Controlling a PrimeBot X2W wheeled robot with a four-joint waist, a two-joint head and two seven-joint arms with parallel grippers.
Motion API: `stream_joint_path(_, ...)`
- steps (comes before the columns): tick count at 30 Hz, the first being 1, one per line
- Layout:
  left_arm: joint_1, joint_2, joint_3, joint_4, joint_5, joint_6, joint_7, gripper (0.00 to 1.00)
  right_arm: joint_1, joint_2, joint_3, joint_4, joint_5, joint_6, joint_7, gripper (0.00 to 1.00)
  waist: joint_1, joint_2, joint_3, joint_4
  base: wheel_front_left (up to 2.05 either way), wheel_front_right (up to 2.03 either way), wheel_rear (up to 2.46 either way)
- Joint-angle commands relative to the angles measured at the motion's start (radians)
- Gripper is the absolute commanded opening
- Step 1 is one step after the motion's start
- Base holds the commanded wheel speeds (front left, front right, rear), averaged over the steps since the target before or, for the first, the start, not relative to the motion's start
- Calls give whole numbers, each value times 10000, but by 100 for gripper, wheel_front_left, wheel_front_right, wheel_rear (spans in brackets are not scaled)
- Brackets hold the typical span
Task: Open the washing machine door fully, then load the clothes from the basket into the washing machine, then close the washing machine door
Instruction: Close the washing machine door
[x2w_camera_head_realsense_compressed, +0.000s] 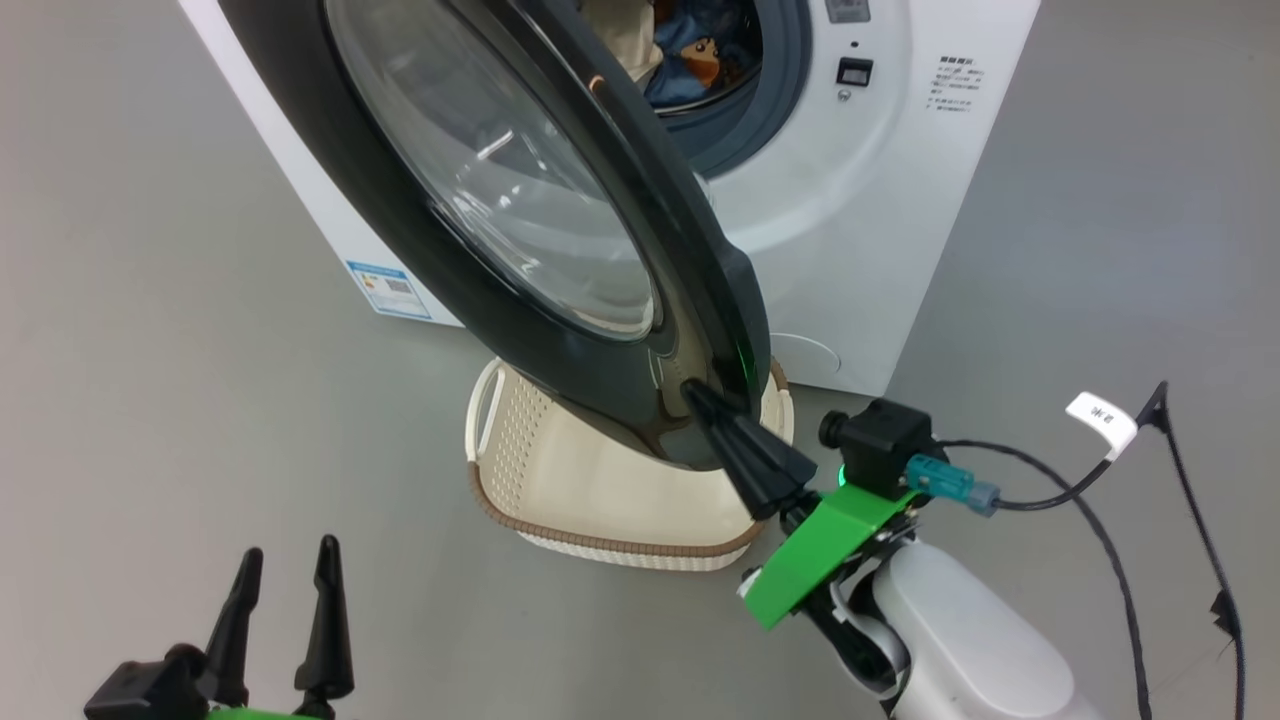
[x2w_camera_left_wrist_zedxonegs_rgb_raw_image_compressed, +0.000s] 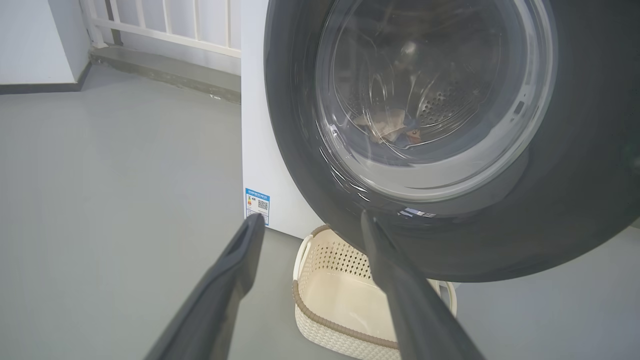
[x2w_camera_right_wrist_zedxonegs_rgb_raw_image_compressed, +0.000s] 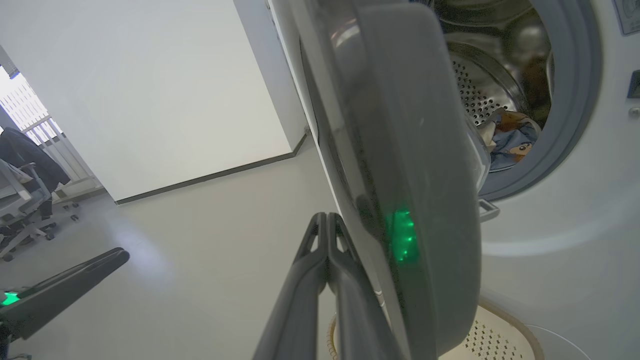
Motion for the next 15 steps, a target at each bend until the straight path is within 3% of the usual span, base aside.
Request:
stream_joint_path(1,-435,99,337,-192,-47,-16,-65,100,-261,225,-2,-218,-113,16,-48,0,0,0,113,54,0,0,0)
stream_joint_path(15,-1046,11,96,-285,-102,-16,-65,100,-1032,-31,-1481,-272,-512,16,-48,0,0,0,944,287,0,0,0)
